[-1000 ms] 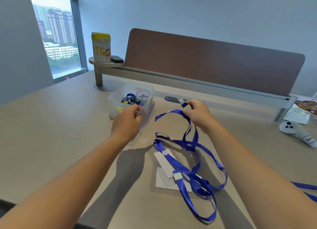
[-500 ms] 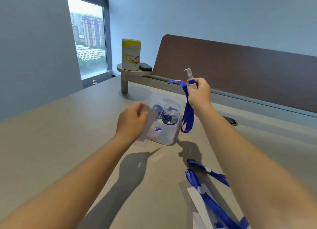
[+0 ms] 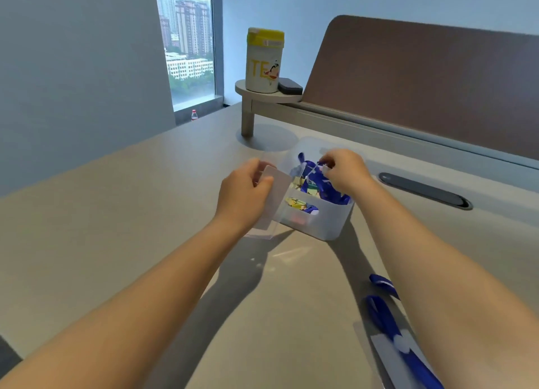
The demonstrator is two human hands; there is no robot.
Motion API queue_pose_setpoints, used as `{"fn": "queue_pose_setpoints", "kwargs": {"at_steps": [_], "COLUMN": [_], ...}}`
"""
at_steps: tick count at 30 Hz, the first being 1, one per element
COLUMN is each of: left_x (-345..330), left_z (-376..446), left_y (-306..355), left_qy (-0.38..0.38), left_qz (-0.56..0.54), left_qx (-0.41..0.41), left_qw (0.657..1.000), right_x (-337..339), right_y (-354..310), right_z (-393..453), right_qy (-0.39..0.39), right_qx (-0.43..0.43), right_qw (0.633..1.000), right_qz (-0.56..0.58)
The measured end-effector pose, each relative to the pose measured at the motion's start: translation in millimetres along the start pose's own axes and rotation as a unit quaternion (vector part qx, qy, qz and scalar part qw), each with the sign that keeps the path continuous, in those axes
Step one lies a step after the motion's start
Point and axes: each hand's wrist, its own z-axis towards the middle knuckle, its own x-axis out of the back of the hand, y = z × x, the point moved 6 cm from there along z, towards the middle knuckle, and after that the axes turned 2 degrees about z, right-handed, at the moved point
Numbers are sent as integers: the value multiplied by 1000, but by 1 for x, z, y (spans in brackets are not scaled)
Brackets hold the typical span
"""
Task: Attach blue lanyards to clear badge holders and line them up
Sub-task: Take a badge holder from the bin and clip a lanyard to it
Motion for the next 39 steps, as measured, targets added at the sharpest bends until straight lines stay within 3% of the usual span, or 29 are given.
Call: {"fn": "queue_pose_setpoints", "kwargs": {"at_steps": [3,12,24,30,39], "left_x": [-1,-16,-82,-120,-155], "left_z": [-3,-51,-191,-211,-201], "left_y": [2,58,146,156,154], "left_qy": [-6,-32,-141,-171,-168], "left_qz": [11,22,57,93,130], "left_qx": [-1,-107,-321,-332,-319], "left_qw": [1000,993,935,923,923], "right_x": [3,69,124,111,84], "right_y": [-1,41,171,223,281], "right_z": [-13,-112,-294,-326,-311], "right_qy": [-65,6,37,36,34], "right_qx": [9,2,-191,-255,-349], "right_qw": [996,999,981,966,934], "right_qz": [-64,-45,-19,7,-70]}}
